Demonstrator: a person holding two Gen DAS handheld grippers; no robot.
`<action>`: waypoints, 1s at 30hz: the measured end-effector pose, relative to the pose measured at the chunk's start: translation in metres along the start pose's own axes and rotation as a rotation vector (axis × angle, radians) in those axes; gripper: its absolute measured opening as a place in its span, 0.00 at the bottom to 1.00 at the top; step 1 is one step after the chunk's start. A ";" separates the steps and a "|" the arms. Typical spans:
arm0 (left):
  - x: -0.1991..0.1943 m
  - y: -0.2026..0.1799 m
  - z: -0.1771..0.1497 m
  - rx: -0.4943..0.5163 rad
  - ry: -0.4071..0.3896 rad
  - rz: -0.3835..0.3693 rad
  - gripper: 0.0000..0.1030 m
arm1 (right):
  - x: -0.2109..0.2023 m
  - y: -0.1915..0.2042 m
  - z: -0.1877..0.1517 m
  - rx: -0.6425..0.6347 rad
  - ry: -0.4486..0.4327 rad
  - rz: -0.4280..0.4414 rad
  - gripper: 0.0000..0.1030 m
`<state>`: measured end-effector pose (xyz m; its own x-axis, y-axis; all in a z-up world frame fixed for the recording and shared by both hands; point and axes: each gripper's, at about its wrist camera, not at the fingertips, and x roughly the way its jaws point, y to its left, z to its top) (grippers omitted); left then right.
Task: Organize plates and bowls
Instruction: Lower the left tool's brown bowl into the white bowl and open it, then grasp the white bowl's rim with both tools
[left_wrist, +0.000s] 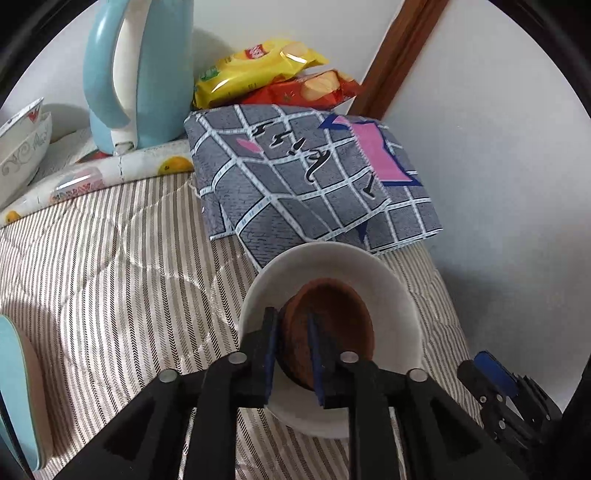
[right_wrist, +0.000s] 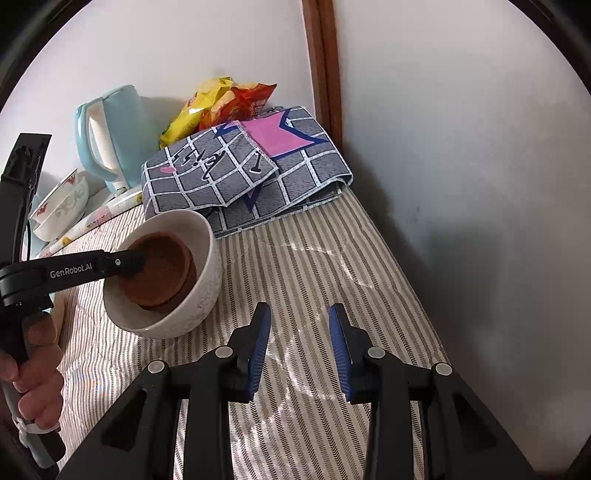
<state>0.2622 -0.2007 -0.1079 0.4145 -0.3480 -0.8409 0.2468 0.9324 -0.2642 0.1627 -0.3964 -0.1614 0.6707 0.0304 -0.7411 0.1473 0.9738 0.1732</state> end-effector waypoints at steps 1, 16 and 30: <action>-0.003 0.000 0.000 0.005 -0.006 0.000 0.22 | -0.001 0.002 0.002 -0.002 -0.005 0.005 0.33; -0.018 0.024 0.000 -0.017 -0.013 0.058 0.22 | 0.015 0.043 0.030 -0.061 0.007 0.051 0.35; 0.011 0.026 0.000 0.012 0.064 0.075 0.23 | 0.054 0.058 0.033 -0.088 0.114 0.022 0.30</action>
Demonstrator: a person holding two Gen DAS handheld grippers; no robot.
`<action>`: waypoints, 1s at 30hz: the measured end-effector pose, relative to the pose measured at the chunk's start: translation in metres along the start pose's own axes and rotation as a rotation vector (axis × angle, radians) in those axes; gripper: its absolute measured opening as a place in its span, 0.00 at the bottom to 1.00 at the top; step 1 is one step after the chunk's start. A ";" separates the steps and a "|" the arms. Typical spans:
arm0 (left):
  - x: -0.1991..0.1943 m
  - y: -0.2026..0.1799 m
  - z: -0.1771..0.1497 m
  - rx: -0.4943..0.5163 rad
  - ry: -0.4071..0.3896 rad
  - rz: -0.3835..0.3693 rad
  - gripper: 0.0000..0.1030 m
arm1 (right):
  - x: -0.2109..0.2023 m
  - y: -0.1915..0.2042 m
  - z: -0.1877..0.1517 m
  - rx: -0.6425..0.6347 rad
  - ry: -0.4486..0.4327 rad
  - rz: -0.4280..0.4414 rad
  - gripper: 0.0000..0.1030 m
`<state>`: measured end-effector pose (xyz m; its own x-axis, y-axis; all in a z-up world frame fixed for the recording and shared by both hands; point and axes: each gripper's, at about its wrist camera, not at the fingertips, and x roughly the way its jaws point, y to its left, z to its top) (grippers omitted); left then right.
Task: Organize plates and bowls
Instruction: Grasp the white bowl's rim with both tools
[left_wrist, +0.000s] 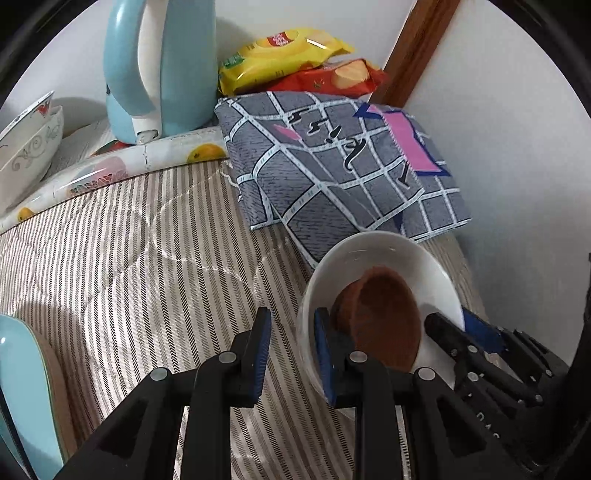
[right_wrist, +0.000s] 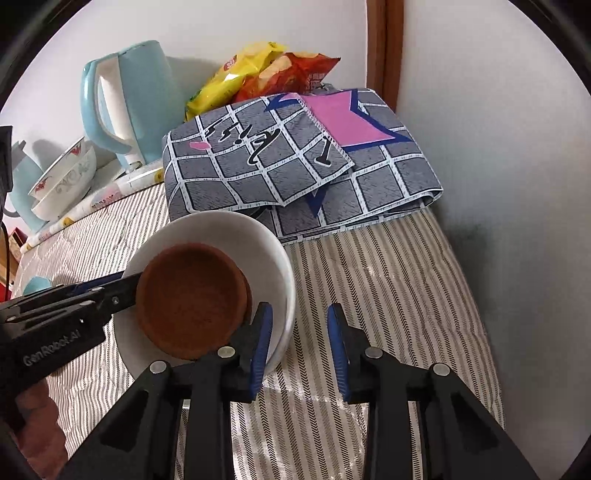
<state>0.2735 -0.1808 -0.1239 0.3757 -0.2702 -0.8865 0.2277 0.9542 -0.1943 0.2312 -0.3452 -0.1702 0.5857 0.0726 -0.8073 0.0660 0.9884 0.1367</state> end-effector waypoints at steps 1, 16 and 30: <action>0.002 -0.001 0.000 0.007 0.009 0.006 0.23 | 0.001 0.001 0.001 -0.001 0.009 -0.005 0.30; 0.024 -0.005 0.003 0.031 0.024 0.032 0.32 | 0.010 0.011 0.003 -0.053 0.016 -0.081 0.31; 0.022 -0.012 -0.002 0.019 -0.001 -0.008 0.10 | 0.012 0.015 0.001 -0.040 0.001 -0.032 0.13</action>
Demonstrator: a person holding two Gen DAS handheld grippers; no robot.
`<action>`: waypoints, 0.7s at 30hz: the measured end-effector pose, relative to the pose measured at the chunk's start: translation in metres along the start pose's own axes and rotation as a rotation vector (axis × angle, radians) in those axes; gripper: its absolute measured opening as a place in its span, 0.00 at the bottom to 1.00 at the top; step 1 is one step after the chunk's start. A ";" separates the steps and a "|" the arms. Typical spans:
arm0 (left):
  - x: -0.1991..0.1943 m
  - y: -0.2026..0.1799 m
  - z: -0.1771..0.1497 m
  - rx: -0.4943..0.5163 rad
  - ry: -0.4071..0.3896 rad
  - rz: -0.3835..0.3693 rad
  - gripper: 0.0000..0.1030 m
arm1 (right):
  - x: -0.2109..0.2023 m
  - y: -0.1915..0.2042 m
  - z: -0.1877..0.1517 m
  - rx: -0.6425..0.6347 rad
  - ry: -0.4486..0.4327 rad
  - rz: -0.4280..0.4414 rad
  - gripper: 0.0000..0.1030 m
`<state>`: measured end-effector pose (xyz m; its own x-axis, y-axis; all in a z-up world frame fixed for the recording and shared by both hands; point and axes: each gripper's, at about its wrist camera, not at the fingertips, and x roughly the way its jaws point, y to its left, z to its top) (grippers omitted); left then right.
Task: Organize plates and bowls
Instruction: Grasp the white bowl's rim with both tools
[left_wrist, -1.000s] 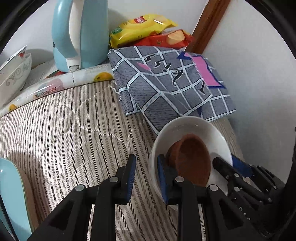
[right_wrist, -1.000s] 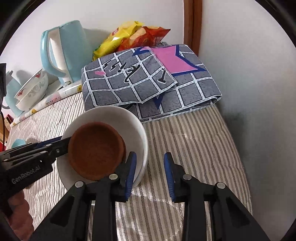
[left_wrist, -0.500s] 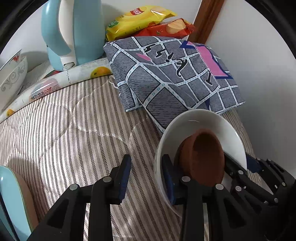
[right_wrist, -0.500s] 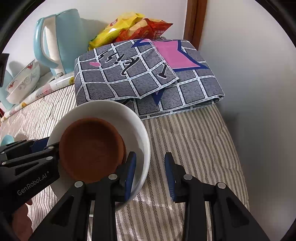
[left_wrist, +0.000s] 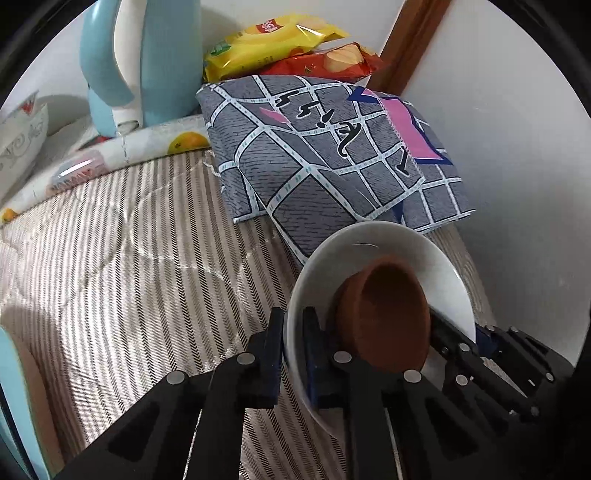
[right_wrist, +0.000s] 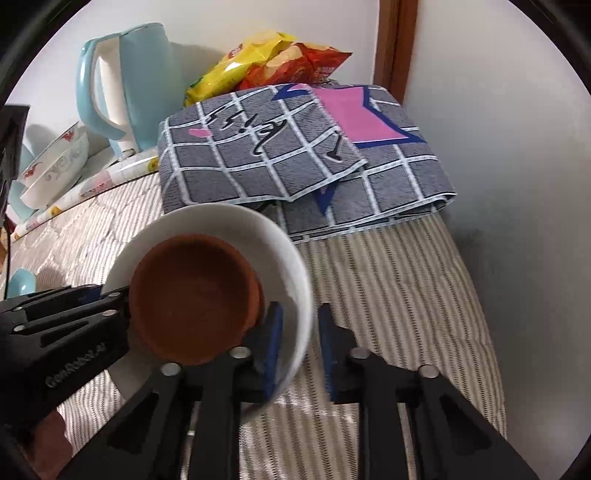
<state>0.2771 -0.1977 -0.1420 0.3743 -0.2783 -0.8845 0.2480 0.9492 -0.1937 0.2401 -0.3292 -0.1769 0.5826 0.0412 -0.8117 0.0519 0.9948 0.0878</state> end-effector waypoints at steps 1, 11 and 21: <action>0.000 -0.002 -0.001 0.004 -0.005 0.007 0.10 | 0.000 0.000 0.000 0.005 0.000 -0.004 0.14; -0.010 -0.001 -0.013 -0.008 -0.001 0.012 0.09 | -0.010 -0.003 -0.014 0.059 -0.021 0.026 0.12; -0.036 0.003 -0.039 -0.038 -0.012 -0.010 0.09 | -0.033 0.001 -0.034 0.072 -0.026 0.031 0.11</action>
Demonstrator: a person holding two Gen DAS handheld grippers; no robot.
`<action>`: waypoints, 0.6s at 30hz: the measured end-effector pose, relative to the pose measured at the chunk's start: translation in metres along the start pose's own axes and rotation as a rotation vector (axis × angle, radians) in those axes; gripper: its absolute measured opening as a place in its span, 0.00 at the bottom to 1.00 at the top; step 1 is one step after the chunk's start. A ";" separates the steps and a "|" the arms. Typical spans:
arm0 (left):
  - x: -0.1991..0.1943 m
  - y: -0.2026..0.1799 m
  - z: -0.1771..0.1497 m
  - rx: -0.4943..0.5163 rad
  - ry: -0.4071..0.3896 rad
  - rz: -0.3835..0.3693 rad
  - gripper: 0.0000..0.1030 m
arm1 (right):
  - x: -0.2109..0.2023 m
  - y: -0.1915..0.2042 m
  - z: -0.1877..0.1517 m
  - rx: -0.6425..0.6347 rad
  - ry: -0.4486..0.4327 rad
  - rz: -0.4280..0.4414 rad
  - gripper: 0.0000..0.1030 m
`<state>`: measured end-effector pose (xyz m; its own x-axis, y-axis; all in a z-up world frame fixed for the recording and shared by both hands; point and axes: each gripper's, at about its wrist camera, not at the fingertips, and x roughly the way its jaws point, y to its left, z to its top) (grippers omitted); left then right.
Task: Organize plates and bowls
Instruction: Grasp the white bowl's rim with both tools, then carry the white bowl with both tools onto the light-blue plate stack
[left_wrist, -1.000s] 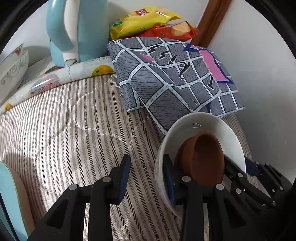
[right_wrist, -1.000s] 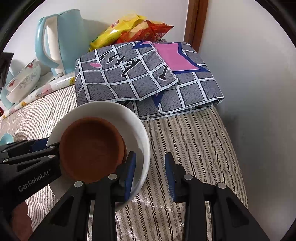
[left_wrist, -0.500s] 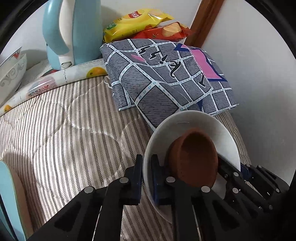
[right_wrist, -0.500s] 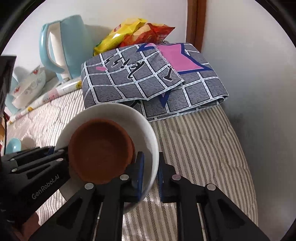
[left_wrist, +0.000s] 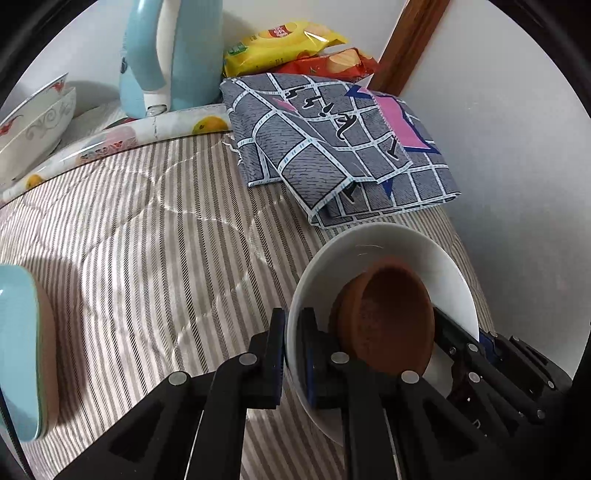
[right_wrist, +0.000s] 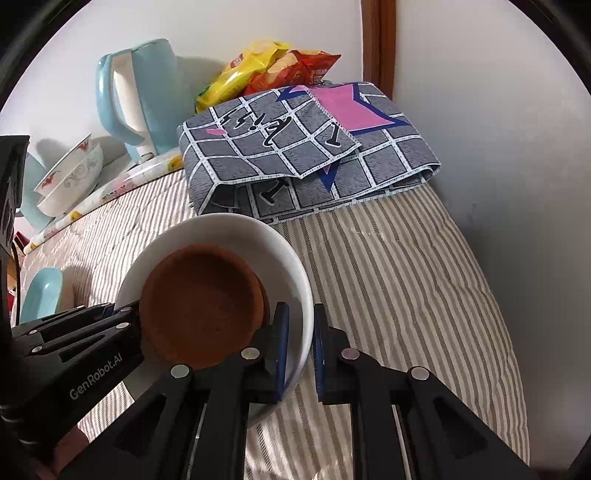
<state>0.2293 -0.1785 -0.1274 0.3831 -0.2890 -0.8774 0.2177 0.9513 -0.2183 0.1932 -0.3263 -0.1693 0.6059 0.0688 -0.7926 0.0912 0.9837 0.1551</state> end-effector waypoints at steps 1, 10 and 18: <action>-0.003 0.000 -0.002 0.001 -0.002 0.001 0.09 | -0.004 0.001 -0.001 -0.001 -0.004 -0.002 0.11; -0.042 0.009 -0.010 -0.010 -0.051 0.001 0.09 | -0.038 0.018 -0.004 -0.026 -0.054 0.002 0.11; -0.077 0.026 -0.014 -0.018 -0.093 0.008 0.09 | -0.066 0.040 -0.007 -0.022 -0.094 0.027 0.11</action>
<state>0.1931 -0.1301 -0.0716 0.4665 -0.2895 -0.8358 0.1988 0.9551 -0.2198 0.1513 -0.2903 -0.1150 0.6792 0.0807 -0.7295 0.0571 0.9851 0.1621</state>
